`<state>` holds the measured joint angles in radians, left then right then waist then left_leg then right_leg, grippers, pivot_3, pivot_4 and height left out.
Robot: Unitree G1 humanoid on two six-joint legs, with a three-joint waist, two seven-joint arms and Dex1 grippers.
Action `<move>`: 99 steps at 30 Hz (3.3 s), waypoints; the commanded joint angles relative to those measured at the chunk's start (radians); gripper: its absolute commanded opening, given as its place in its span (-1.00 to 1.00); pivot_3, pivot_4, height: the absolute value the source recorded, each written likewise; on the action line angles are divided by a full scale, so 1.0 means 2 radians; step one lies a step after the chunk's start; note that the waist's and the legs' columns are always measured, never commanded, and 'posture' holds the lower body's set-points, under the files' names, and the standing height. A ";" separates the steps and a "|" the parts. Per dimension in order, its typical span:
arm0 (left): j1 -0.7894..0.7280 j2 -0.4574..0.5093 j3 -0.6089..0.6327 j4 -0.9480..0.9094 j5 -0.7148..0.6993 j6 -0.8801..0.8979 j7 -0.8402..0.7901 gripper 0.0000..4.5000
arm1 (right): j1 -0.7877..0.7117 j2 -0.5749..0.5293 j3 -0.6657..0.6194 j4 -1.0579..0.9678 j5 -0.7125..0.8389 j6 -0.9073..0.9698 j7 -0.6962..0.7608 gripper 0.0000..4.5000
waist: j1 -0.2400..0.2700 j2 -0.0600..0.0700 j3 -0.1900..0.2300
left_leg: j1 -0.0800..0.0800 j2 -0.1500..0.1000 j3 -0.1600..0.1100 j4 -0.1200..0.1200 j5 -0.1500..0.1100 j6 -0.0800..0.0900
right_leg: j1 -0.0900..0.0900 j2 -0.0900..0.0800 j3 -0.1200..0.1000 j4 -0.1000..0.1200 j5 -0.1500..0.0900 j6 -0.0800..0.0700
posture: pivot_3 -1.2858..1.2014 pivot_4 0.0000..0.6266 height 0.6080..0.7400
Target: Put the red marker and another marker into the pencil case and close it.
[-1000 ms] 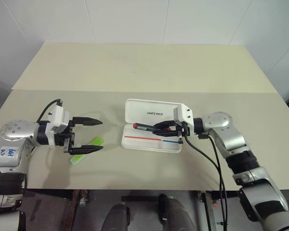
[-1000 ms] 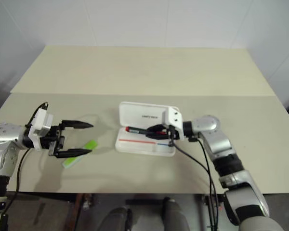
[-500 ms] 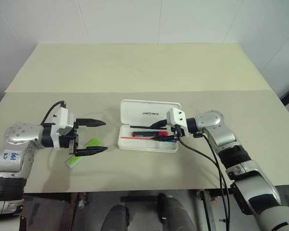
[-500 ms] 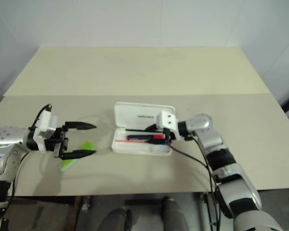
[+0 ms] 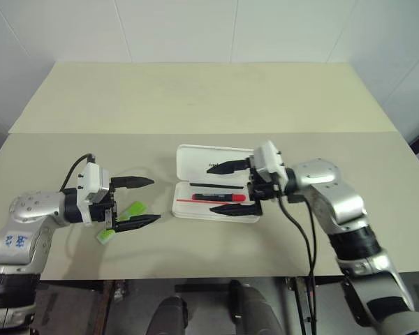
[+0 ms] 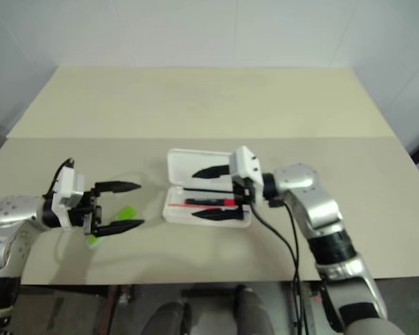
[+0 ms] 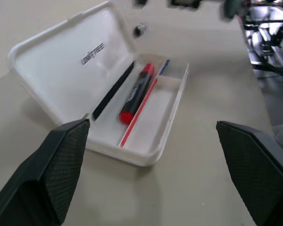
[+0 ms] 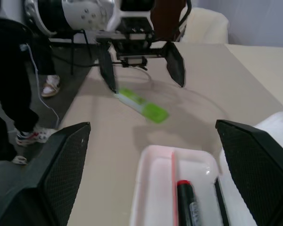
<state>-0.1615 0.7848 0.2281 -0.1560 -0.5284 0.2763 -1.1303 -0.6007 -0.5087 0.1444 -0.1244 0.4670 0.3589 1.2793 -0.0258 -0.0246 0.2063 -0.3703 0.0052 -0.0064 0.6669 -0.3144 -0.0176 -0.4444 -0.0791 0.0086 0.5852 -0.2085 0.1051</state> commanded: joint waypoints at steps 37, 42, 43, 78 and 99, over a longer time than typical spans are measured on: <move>0.176 -0.096 0.074 0.106 0.062 -0.137 0.117 1.00 | 0.063 -0.091 -0.100 -0.105 0.073 0.049 -0.079 0.99 | 0.011 0.000 -0.001 | 0.002 0.003 0.001 0.001 0.000 0.000 | 0.000 0.000 0.000 -0.001 -0.001 -0.002 | 0.03 -0.52 1.00; 0.162 -0.092 0.059 0.120 0.067 -0.153 0.107 0.46 | 0.059 -0.092 -0.098 -0.110 0.075 0.051 -0.084 1.00 | 0.014 0.000 -0.001 | 0.002 0.002 0.001 0.001 0.000 0.000 | 0.000 0.000 0.000 -0.001 -0.001 -0.002 | 0.03 -0.52 1.00; 0.161 -0.091 0.058 0.122 0.069 -0.154 0.107 0.30 | 0.060 -0.092 -0.098 -0.111 0.075 0.051 -0.084 1.00 | 0.013 0.000 -0.001 | 0.002 0.002 0.002 0.001 0.000 0.000 | 0.000 0.000 0.000 -0.001 -0.001 -0.002 | 0.03 -0.52 1.00; -0.057 0.044 -0.038 0.035 0.003 -0.006 -0.040 -0.55 | 0.123 -0.092 -0.100 -0.135 0.059 0.027 -0.104 1.00 | 0.014 0.000 -0.001 | 0.001 0.003 0.001 0.000 0.000 0.000 | 0.000 0.004 -0.001 -0.001 -0.001 -0.004 | 0.03 -0.52 1.00; -0.224 -0.079 -0.183 0.228 0.122 -0.113 -0.104 -0.55 | 0.231 -0.130 -0.172 -0.228 0.086 0.056 -0.166 1.00 | 0.013 0.000 -0.001 | 0.001 0.003 0.001 0.001 0.000 0.000 | 0.000 0.005 0.000 -0.001 0.000 -0.003 | 0.03 -0.52 1.00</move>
<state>-0.5896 0.6290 -0.1381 0.2911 -0.2961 0.0767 -1.3338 -0.1423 -0.7522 -0.1612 -0.5330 0.6147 0.4690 0.9636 0.0010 -0.0256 0.2045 -0.3687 0.0113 -0.0034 0.6686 -0.3147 -0.0181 -0.4440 -0.0694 0.0093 0.5834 -0.2088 0.0997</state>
